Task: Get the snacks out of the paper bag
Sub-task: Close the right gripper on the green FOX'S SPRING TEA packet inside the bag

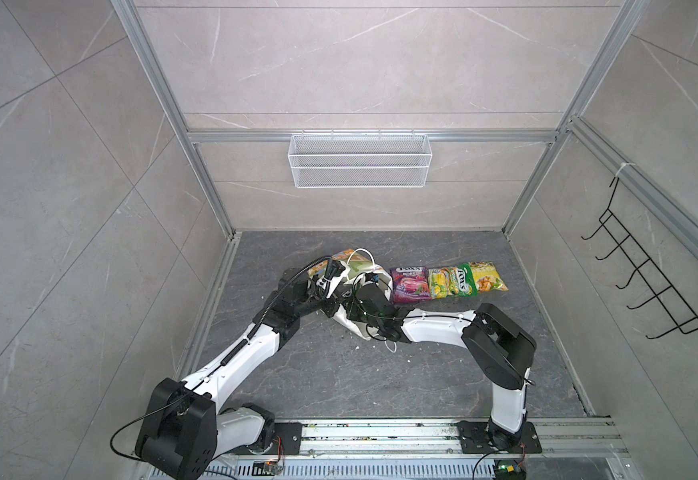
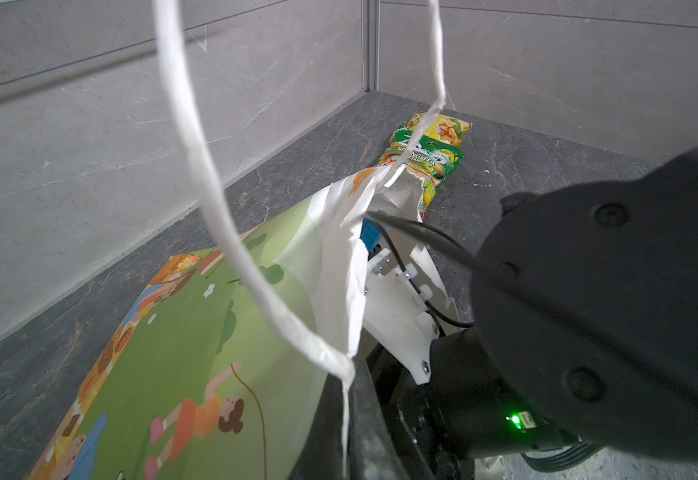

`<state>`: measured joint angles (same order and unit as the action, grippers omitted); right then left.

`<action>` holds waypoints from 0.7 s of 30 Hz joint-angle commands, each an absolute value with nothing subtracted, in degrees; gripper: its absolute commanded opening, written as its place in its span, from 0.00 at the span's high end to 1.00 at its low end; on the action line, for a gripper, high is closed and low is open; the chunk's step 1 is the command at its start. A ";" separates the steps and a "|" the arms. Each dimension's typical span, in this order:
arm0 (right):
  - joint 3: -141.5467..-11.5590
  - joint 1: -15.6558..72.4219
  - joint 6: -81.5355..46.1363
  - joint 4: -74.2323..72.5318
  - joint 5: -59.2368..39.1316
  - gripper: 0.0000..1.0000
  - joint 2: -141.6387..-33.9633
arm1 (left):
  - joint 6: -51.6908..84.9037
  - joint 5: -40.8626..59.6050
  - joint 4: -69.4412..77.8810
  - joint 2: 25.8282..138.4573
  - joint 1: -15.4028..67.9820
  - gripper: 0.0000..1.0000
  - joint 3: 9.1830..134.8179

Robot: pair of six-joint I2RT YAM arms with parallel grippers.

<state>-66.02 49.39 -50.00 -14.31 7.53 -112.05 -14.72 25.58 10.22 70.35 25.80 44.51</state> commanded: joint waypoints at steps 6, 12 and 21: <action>-68.23 47.98 -54.05 -13.34 8.37 0.55 -114.71 | -14.68 28.21 13.62 68.85 26.37 1.00 46.69; -70.14 47.17 -55.56 -11.43 8.72 0.52 -116.47 | -14.61 28.42 13.71 69.42 26.43 1.00 46.59; -73.22 47.20 -57.65 -12.43 10.22 0.63 -120.21 | -14.44 28.82 14.36 69.79 26.54 1.00 46.58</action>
<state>-71.72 47.53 -56.34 -12.73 8.62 -118.37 -14.72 25.65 10.22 70.59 25.96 44.51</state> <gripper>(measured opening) 0.381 0.049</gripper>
